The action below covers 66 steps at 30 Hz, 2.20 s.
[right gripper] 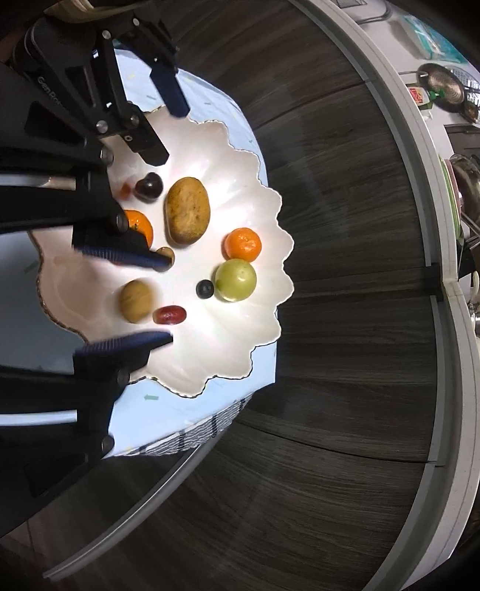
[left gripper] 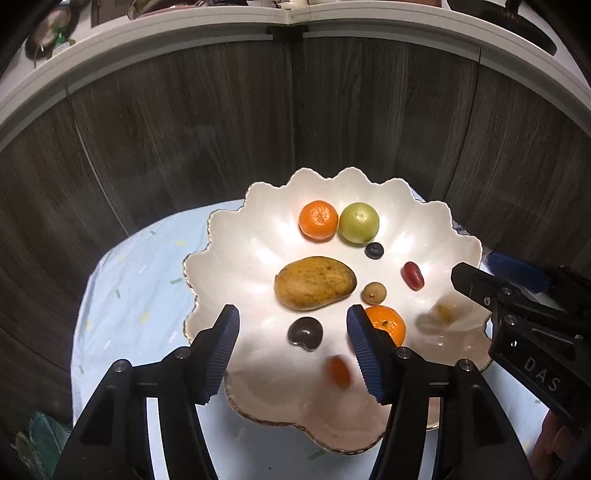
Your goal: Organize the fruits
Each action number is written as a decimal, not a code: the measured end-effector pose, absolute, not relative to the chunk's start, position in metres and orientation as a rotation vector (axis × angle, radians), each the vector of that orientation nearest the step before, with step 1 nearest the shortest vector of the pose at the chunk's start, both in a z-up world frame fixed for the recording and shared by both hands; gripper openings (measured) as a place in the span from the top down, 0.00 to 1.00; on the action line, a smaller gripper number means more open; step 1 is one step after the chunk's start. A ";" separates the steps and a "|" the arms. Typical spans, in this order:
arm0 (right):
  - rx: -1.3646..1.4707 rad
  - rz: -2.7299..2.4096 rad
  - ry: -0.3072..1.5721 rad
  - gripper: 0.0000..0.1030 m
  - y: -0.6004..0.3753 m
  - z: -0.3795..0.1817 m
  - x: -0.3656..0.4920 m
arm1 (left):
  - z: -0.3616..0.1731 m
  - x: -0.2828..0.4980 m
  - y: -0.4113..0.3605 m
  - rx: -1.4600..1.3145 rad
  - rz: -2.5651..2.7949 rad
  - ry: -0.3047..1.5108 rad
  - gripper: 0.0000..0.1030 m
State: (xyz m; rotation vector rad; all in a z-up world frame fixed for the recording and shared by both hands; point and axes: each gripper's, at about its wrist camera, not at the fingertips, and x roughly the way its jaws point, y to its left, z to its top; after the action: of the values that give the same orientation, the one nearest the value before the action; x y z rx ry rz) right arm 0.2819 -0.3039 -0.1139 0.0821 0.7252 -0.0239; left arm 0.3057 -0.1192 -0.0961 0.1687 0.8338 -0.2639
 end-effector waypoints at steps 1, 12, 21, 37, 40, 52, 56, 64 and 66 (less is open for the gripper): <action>0.082 -0.029 0.721 0.45 -0.304 -0.113 0.282 | -0.096 0.306 -0.119 0.172 -0.259 0.835 0.41; 0.089 -0.063 0.682 0.27 -0.304 -0.098 0.273 | -0.078 0.301 -0.109 0.171 -0.205 0.801 0.19; 0.092 -0.070 0.648 0.25 -0.299 -0.078 0.254 | -0.059 0.283 -0.099 0.160 -0.183 0.785 0.12; 0.089 -0.076 0.619 0.24 -0.292 -0.048 0.206 | -0.020 0.236 -0.080 0.149 -0.140 0.734 0.11; 0.086 -0.075 0.617 0.24 -0.291 -0.045 0.197 | -0.015 0.226 -0.077 0.146 -0.140 0.727 0.11; 0.082 -0.066 0.621 0.24 -0.279 -0.043 0.155 | -0.014 0.178 -0.059 0.139 -0.126 0.718 0.11; 0.088 -0.058 0.625 0.24 -0.275 -0.047 0.144 | -0.014 0.164 -0.054 0.136 -0.120 0.722 0.11; 0.104 -0.065 0.635 0.23 -0.273 -0.055 0.120 | -0.015 0.139 -0.048 0.139 -0.122 0.733 0.11; 0.102 -0.067 0.632 0.23 -0.272 -0.056 0.112 | -0.016 0.133 -0.046 0.136 -0.124 0.740 0.11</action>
State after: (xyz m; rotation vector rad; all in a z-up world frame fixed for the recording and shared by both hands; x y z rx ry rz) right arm 0.1120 -0.2719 -0.0560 0.1024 0.6319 -0.0669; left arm 0.1335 -0.0463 -0.0156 0.1364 0.7397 -0.1241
